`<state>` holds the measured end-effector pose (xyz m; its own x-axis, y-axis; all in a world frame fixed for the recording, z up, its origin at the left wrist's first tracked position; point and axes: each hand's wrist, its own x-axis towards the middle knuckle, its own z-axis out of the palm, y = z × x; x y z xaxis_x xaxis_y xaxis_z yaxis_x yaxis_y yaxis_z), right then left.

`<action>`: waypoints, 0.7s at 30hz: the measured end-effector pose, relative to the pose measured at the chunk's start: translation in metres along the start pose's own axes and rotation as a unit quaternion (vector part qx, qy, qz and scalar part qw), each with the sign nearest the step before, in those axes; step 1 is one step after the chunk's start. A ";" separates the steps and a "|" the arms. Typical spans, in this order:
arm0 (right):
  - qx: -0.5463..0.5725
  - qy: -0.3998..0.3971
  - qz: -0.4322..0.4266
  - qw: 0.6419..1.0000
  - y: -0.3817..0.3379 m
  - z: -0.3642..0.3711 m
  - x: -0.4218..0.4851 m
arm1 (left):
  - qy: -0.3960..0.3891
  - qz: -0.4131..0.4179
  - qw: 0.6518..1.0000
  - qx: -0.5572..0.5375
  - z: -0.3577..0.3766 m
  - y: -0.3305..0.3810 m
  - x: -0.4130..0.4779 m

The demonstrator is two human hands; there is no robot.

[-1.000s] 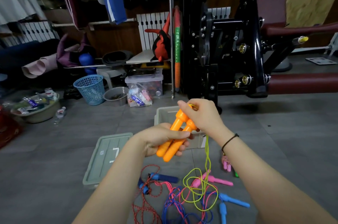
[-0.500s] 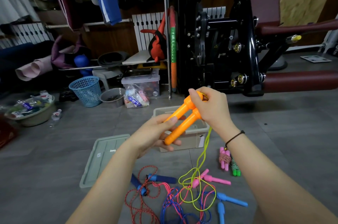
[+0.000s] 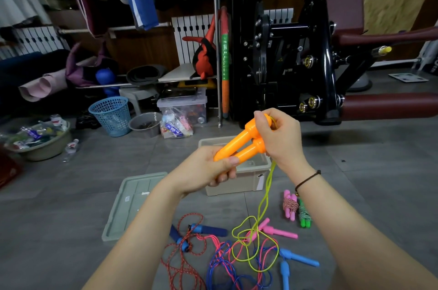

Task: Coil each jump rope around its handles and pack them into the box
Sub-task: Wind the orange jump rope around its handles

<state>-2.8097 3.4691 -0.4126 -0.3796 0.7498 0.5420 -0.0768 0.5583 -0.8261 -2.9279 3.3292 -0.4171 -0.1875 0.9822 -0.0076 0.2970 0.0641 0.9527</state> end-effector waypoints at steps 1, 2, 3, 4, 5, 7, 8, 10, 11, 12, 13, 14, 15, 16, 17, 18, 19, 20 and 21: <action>0.000 -0.011 0.002 1.000 -0.001 -0.001 0.000 | -0.004 -0.001 1.000 -0.004 0.000 -0.001 0.000; 0.014 -0.031 0.010 0.999 -0.001 -0.002 -0.001 | -0.005 -0.001 1.000 -0.009 -0.001 -0.002 0.001; 0.048 -0.057 0.029 0.997 -0.002 -0.003 0.000 | -0.005 -0.004 1.000 -0.014 -0.002 -0.004 0.001; 0.097 -0.086 0.058 0.990 -0.002 -0.004 0.000 | -0.005 -0.007 1.000 -0.023 -0.004 -0.005 0.002; 0.146 -0.114 0.091 0.978 -0.001 -0.005 0.002 | -0.003 -0.011 0.999 -0.038 -0.005 -0.007 0.002; 0.223 -0.153 0.131 0.954 0.002 -0.008 0.005 | 0.004 -0.014 0.995 -0.097 -0.006 -0.009 0.001; 0.230 -0.160 0.136 0.950 0.005 -0.008 0.006 | 0.012 -0.013 0.990 -0.141 -0.006 -0.010 0.000; 0.150 -0.161 0.119 0.968 0.012 -0.003 0.003 | 0.033 -0.002 0.970 -0.240 -0.005 -0.008 0.001; 0.065 -0.171 0.098 0.978 0.016 0.003 -0.003 | 0.044 0.009 0.958 -0.283 -0.005 -0.007 0.002; -0.028 -0.195 0.074 0.978 0.022 0.011 -0.010 | 0.057 0.015 0.950 -0.307 -0.004 -0.007 0.004; -0.108 -0.233 0.055 0.965 0.027 0.020 -0.019 | 0.074 0.011 0.950 -0.302 -0.004 -0.008 0.006; -0.167 -0.277 0.050 0.945 0.030 0.029 -0.028 | 0.097 0.001 0.962 -0.256 -0.004 -0.010 0.007; -0.202 -0.315 0.054 0.926 0.031 0.038 -0.036 | 0.127 -0.015 0.977 -0.171 -0.005 -0.013 0.008; -0.236 -0.342 0.052 0.908 0.030 0.043 -0.041 | 0.156 -0.027 0.985 -0.063 -0.007 -0.017 0.008; -0.281 -0.359 0.042 0.889 0.027 0.045 -0.044 | 0.181 -0.036 0.982 0.045 -0.011 -0.020 0.008; -0.340 -0.371 0.019 0.864 0.024 0.043 -0.043 | 0.198 -0.045 0.969 0.139 -0.015 -0.023 0.008; -0.395 -0.377 -0.011 0.838 0.021 0.040 -0.040 | 0.208 -0.059 0.952 0.215 -0.018 -0.024 0.007; -0.436 -0.380 -0.044 0.814 0.019 0.036 -0.038 | 0.207 -0.078 0.936 0.273 -0.020 -0.025 0.006; -0.462 -0.381 -0.078 0.797 0.016 0.032 -0.036 | 0.197 -0.099 0.922 0.319 -0.020 -0.026 0.007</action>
<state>-2.8271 3.4397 -0.4506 -0.9085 0.4092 0.0854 0.4006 0.9106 -0.1013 -2.9555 3.3305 -0.4353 -0.5855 0.8079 0.0674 0.6865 0.4499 0.5713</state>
